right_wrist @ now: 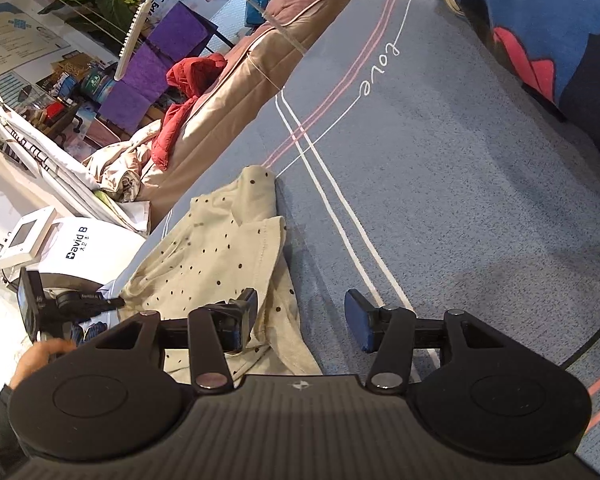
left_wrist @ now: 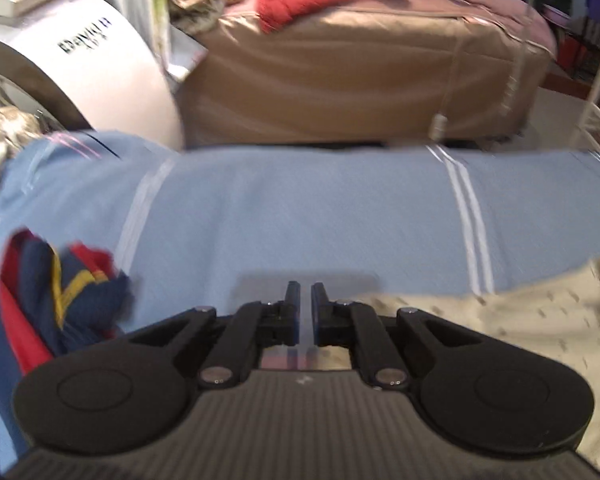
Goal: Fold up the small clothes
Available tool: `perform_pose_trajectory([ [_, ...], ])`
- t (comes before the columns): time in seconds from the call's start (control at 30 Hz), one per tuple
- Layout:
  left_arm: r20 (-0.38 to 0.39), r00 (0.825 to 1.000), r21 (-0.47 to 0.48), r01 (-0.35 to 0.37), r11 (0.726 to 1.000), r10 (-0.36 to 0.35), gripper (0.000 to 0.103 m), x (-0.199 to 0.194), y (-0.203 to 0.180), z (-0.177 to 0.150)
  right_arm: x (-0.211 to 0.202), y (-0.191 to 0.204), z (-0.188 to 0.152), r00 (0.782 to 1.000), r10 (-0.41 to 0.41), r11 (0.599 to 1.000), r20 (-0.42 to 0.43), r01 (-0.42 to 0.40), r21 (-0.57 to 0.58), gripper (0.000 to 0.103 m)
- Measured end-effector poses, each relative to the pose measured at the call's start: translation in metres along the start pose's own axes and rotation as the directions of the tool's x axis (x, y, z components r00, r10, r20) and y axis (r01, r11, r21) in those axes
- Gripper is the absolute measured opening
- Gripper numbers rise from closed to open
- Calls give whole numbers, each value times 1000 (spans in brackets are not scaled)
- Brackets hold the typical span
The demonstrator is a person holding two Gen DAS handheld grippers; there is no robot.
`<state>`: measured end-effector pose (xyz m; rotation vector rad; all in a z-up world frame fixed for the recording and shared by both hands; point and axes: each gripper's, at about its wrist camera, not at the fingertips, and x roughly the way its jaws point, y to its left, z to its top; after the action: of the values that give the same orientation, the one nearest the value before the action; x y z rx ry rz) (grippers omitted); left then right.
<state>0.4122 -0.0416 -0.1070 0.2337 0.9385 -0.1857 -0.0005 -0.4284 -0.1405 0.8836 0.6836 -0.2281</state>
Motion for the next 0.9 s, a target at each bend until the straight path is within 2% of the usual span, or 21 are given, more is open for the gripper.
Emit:
perform_pose_trajectory([
  [0.03, 10, 1000, -7, -14, 1000, 15, 7, 5, 3, 10, 0, 2, 0, 1000, 4, 1000, 0, -4, -2, 84],
  [0.1, -21, 999, -14, -41, 999, 40, 9, 18, 7, 23, 2, 6, -1, 1000, 13, 1000, -7, -13, -6, 84],
  [0.13, -33, 998, -22, -47, 999, 46, 16, 20, 8, 28, 3, 7, -1, 1000, 18, 1000, -11, -19, -9, 84],
  [0.2, -37, 999, -21, 11, 1000, -12, 51, 16, 7, 23, 3, 10, -1, 1000, 22, 1000, -9, -22, -20, 85],
  [0.23, -37, 998, -2, 45, 999, -45, 83, 11, 5, 16, 3, 11, 0, 1000, 19, 999, -6, -19, -32, 90],
  [0.27, -33, 998, 22, 48, 999, -47, 97, 4, 2, 8, 3, 12, 1, 1000, 9, 999, -3, -9, -45, 98],
  [0.33, -2, 999, 110, 51, 993, -51, 97, -17, -7, -17, 6, 15, 3, 1000, -2, 998, 0, 2, -67, 100],
  [0.37, 4, 997, 162, 69, 984, -71, 97, -30, -13, -34, 7, 16, 3, 1000, 4, 997, -3, -4, -75, 100],
  [0.43, -7, 994, 209, 112, 971, -113, 97, -56, -15, -69, 9, 21, 3, 1000, 20, 996, -12, -21, -91, 100],
  [0.5, -36, 982, 186, 188, 964, -185, 97, -78, -9, -101, 12, 27, 0, 999, 44, 993, -29, -47, -109, 100],
  [0.63, -95, 945, 27, 315, 949, -312, 95, -100, 9, -148, 21, 36, -10, 995, 67, 991, -73, -75, -115, 100],
  [0.7, -134, 928, 21, 352, 936, -347, 92, -102, 4, -163, 26, 40, -15, 993, 67, 990, -94, -78, -120, 100],
  [0.73, -153, 925, 41, 357, 933, -347, 90, -102, -2, -172, 26, 42, -17, 992, 70, 990, -103, -82, -119, 100],
  [0.8, -194, 927, 108, 345, 932, -320, 80, -100, -18, -184, 25, 45, -20, 990, 84, 989, -112, -96, -108, 100],
  [0.83, -214, 926, 141, 343, 929, -310, 57, -97, -26, -190, 24, 46, -22, 990, 86, 989, -115, -98, -106, 100],
  [0.87, -229, 924, 145, 344, 928, -307, 29, -93, -29, -192, 22, 46, -23, 990, 83, 989, -115, -95, -110, 100],
  [0.9, -235, 919, 132, 353, 926, -317, 22, -91, -30, -192, 20, 47, -23, 991, 78, 989, -112, -90, -114, 100],
])
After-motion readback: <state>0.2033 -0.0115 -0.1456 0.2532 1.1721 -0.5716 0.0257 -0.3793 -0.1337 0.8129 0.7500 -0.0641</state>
